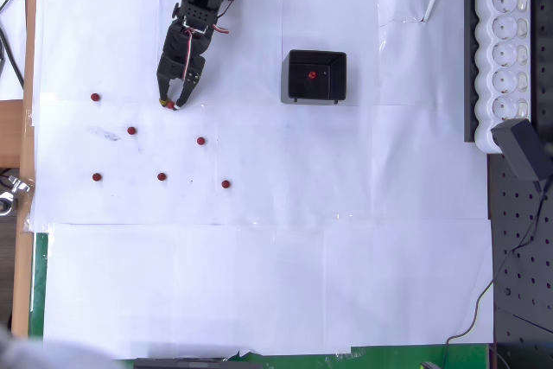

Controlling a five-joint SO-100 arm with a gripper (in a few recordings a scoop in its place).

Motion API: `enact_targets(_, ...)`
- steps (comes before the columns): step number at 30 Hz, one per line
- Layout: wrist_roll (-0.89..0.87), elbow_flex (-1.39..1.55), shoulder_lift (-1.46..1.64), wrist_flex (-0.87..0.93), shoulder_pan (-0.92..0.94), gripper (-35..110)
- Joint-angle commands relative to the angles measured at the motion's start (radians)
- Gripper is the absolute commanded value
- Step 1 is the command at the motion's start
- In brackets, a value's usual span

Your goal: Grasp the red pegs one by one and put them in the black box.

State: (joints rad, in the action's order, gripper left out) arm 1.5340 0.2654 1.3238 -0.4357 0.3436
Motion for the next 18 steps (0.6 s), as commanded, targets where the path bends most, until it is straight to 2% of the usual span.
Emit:
enact_targets(1, 0.048, -0.015, -0.127, 0.012, 0.020, 0)
enact_targets(5, 0.078, 0.035, -0.316, 0.314, 0.012, 0)
enact_targets(10, 0.126, 0.316, -0.433, 0.988, -0.041, 0)
enact_targets(14, 0.204, 0.644, -0.430, 1.539, -0.163, 0)
enact_targets(18, 0.348, 0.994, -0.368, 1.901, -0.351, 0)
